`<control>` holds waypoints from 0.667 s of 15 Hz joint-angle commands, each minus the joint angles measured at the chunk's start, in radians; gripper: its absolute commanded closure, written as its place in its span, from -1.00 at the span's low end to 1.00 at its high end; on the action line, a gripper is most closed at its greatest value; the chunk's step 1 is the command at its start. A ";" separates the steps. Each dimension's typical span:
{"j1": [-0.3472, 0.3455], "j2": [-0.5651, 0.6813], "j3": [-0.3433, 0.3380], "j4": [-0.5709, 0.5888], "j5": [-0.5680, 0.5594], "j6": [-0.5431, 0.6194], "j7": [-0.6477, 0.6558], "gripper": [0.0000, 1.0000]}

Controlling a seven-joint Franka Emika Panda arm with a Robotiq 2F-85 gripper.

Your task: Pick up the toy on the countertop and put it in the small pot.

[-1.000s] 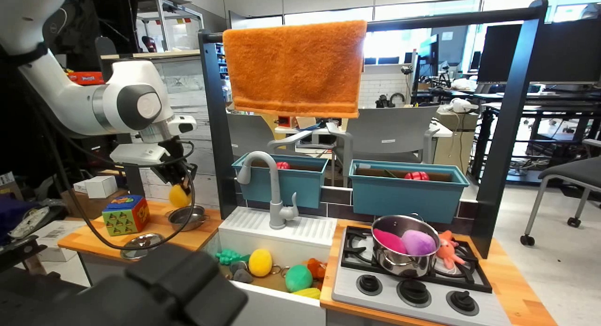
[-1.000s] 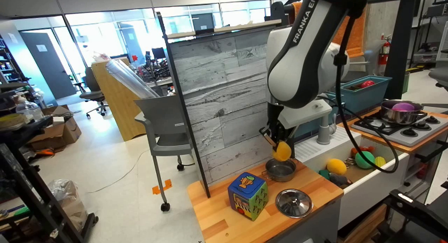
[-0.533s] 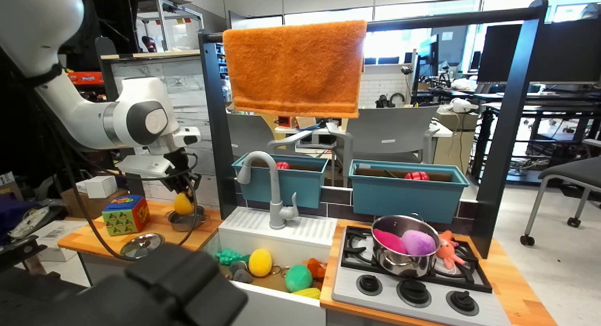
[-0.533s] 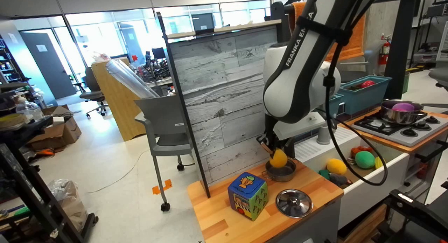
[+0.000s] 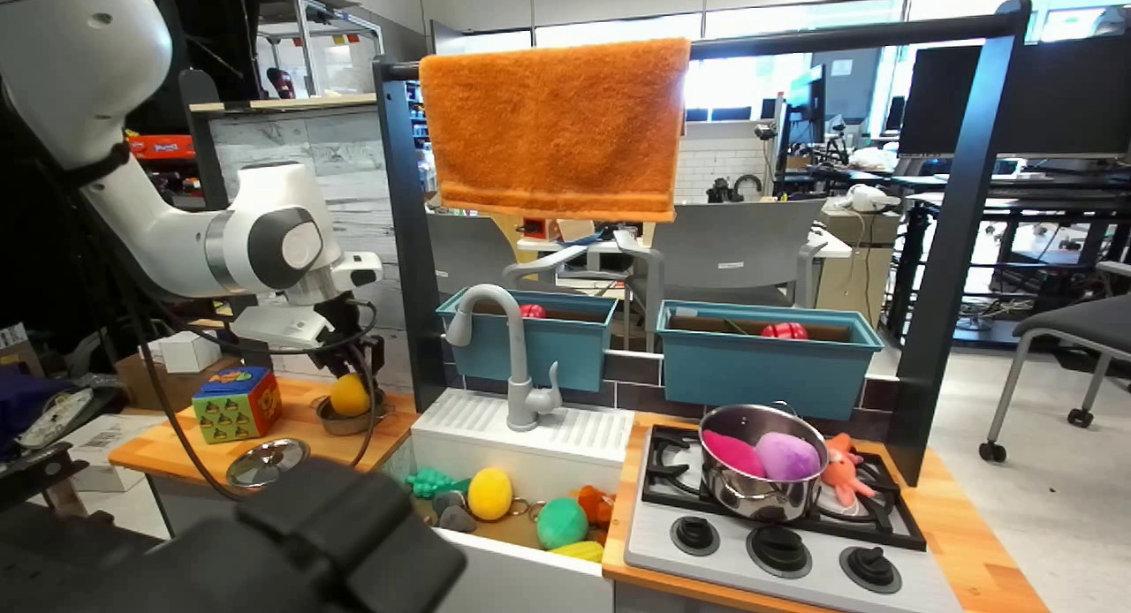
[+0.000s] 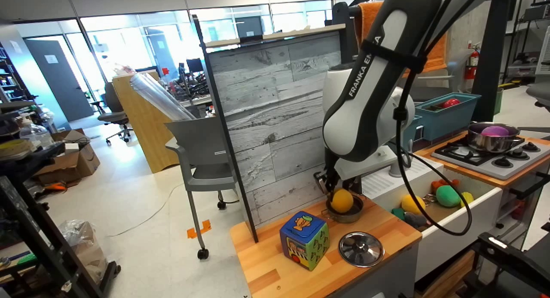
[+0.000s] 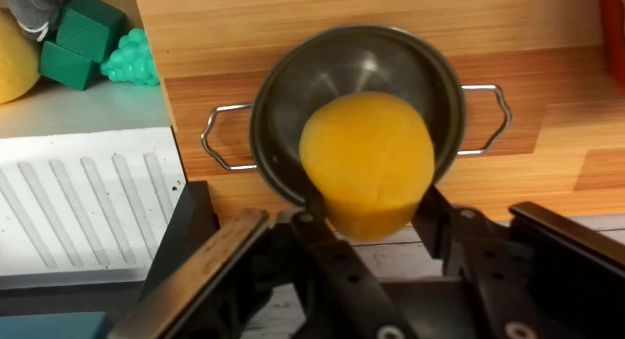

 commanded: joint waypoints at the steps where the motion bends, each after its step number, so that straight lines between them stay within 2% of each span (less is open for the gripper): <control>1: 0.002 0.024 -0.006 0.029 0.018 0.021 0.004 -0.62; 4: -0.004 0.019 -0.004 0.020 0.019 0.029 0.002 -0.98; 10: -0.015 0.015 -0.003 0.013 0.022 0.045 0.000 -1.00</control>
